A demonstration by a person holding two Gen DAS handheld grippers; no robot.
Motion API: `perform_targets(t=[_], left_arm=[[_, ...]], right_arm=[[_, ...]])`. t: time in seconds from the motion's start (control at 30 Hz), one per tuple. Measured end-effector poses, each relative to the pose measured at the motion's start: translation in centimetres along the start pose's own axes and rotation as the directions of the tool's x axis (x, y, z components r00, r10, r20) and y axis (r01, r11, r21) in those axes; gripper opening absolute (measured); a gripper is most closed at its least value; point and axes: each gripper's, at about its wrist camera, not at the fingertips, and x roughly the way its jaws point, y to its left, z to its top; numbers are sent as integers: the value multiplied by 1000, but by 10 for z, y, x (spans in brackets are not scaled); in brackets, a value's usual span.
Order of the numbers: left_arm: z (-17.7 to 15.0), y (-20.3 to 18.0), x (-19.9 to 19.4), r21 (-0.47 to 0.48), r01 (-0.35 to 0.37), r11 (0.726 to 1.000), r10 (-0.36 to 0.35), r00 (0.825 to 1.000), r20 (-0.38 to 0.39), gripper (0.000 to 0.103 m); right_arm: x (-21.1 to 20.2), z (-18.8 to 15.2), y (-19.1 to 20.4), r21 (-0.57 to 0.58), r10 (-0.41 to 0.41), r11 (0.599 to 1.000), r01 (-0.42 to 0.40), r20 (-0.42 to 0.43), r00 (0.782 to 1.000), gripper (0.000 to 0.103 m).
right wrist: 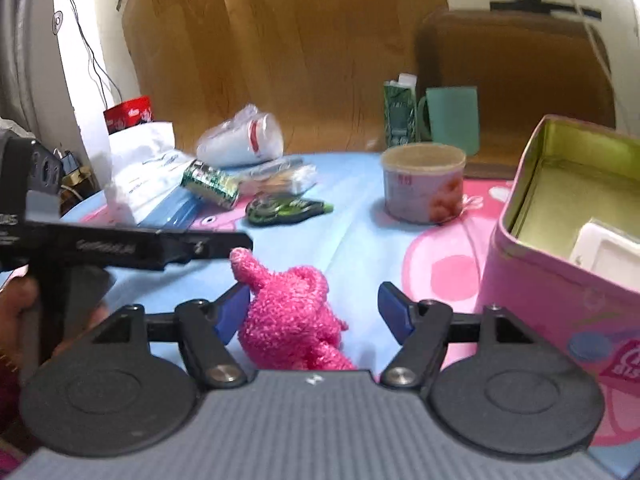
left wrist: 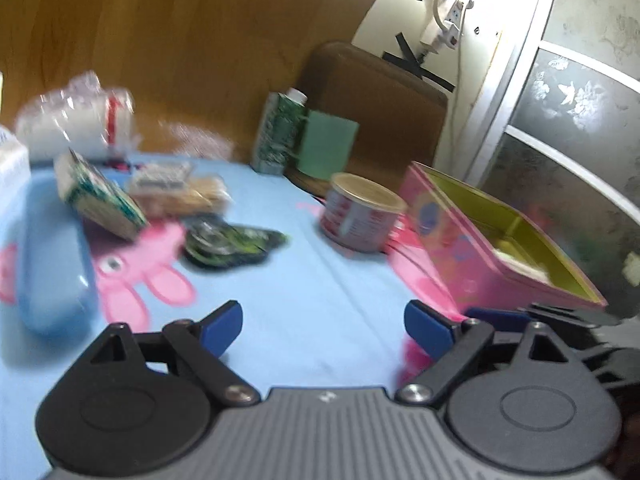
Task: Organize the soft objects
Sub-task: 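Grasp the pink knitted plush with the right gripper, then carry the pink plush into the tin and open the right gripper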
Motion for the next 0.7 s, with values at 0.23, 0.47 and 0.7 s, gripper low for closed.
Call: perform_targets(t=[0.23,0.47,0.7], left_arm=[[3,-23,-14,-84,132,988,-133,991,-14,97],[-11,-75,29,56,114,992,-102,977,-189,58],[34,-135,33,170,204,964,-188,977,-105,59]], right_arm=[[-1,-20,5,-79,31,996,-32,-10,999,81],[3,-36,1,-70,-14,998,12,-26,1000,39],[-38,-22,-19,-32,-128,990,136,189,974,39]])
